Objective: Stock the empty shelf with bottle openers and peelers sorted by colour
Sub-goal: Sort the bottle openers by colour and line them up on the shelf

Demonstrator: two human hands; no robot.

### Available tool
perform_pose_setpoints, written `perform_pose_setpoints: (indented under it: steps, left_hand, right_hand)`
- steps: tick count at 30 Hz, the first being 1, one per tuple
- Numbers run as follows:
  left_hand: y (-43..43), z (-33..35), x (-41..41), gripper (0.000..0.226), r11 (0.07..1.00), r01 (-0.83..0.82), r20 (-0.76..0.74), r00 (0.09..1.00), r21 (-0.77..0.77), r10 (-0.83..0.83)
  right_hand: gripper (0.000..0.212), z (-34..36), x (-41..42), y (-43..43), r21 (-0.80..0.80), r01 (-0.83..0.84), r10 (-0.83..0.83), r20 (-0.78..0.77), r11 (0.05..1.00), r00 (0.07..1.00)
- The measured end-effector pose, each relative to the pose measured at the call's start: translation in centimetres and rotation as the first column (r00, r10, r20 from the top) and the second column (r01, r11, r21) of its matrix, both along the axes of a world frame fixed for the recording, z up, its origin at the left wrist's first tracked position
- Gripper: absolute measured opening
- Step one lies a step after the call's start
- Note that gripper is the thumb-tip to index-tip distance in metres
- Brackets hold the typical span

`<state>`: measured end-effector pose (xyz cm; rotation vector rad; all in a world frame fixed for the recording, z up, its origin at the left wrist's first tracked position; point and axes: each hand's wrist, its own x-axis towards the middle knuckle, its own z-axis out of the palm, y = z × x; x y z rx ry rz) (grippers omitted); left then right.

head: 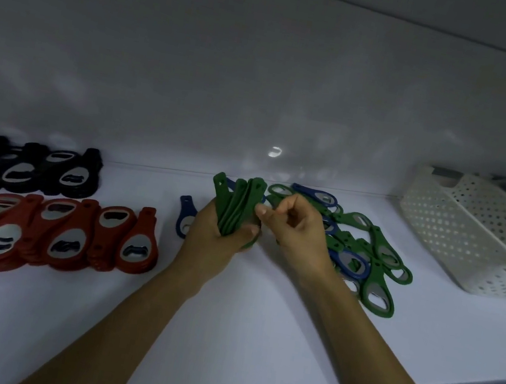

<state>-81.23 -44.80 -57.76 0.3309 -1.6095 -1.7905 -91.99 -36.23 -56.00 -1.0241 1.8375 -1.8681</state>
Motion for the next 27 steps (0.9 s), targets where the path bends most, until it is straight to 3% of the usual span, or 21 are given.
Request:
perform_pose_setpoints:
  steps: [2, 4, 6, 8, 12, 15, 17, 18, 20, 22, 24, 27]
  left_hand:
    - [0.0, -0.3, -0.1, 0.037, 0.998, 0.029, -0.007, 1.000, -0.061, -0.029]
    - [0.3, -0.8, -0.2, 0.037, 0.979, 0.066, 0.086, 0.995, -0.191, -0.050]
    - [0.5, -1.4, -0.4, 0.035, 0.922, 0.069, 0.230, 0.973, -0.382, 0.023]
    - [0.5, -1.6, -0.7, 0.026, 0.845, 0.053, 0.280, 0.953, -0.532, 0.117]
    - [0.6, -1.1, -1.1, 0.023, 0.784, 0.021, 0.262, 0.948, -0.621, 0.183]
    - [0.7, -0.3, -0.5, 0.018, 0.928, 0.043, 0.226, 0.973, -0.370, 0.045]
    - [0.9, 0.7, -0.2, 0.015, 0.998, -0.006, 0.114, 0.993, -0.059, 0.013]
    - [1.1, 1.4, -0.2, 0.013, 0.991, -0.066, 0.076, 0.995, 0.115, 0.057]
    - [1.3, 2.9, -0.4, 0.037, 0.861, -0.107, -0.015, 0.991, 0.497, 0.131]
    - [1.5, 3.9, -0.6, 0.051, 0.638, 0.013, -0.138, 0.980, 0.770, 0.146]
    - [1.8, 3.9, -0.4, 0.048, 0.538, 0.016, -0.148, 0.968, 0.843, 0.203]
    - [1.8, 3.9, 0.7, 0.044, 0.589, -0.117, -0.058, 0.961, 0.799, 0.269]
  right_hand:
    - [0.031, 0.1, 0.5, 0.1, 0.040, -0.081, 0.082, -0.016, 0.996, 0.997]
    - [0.047, 0.1, 1.0, 0.0, 0.122, -0.160, 0.164, -0.027, 0.980, 0.986]
    - [0.037, 0.0, 1.7, -0.3, 0.074, -0.169, 0.173, -0.045, 0.983, 0.984]
    - [0.014, 0.0, 2.3, -0.6, -0.018, -0.145, 0.144, -0.050, 0.989, 0.988]
    - [0.023, 0.0, 2.4, -1.1, -0.030, -0.134, 0.133, -0.017, 0.991, 0.991]
    - [0.025, 1.3, 2.6, -1.6, -0.104, -0.073, 0.094, 0.205, 0.992, 0.974]
    - [0.028, 2.6, 2.6, -1.6, -0.188, -0.034, 0.094, 0.321, 0.982, 0.943]
    - [0.028, 3.1, 2.7, -1.7, -0.231, -0.015, 0.099, 0.356, 0.973, 0.929]
    - [0.021, 3.7, 4.0, -1.8, -0.282, 0.036, 0.089, 0.415, 0.959, 0.906]
    - [0.011, 2.9, 6.1, -2.3, -0.284, 0.058, 0.073, 0.430, 0.957, 0.900]
    - [0.017, 2.0, 7.8, -2.5, -0.287, 0.053, 0.081, 0.436, 0.957, 0.896]
    - [0.021, 1.9, 8.4, -2.7, -0.294, 0.031, 0.113, 0.459, 0.955, 0.881]
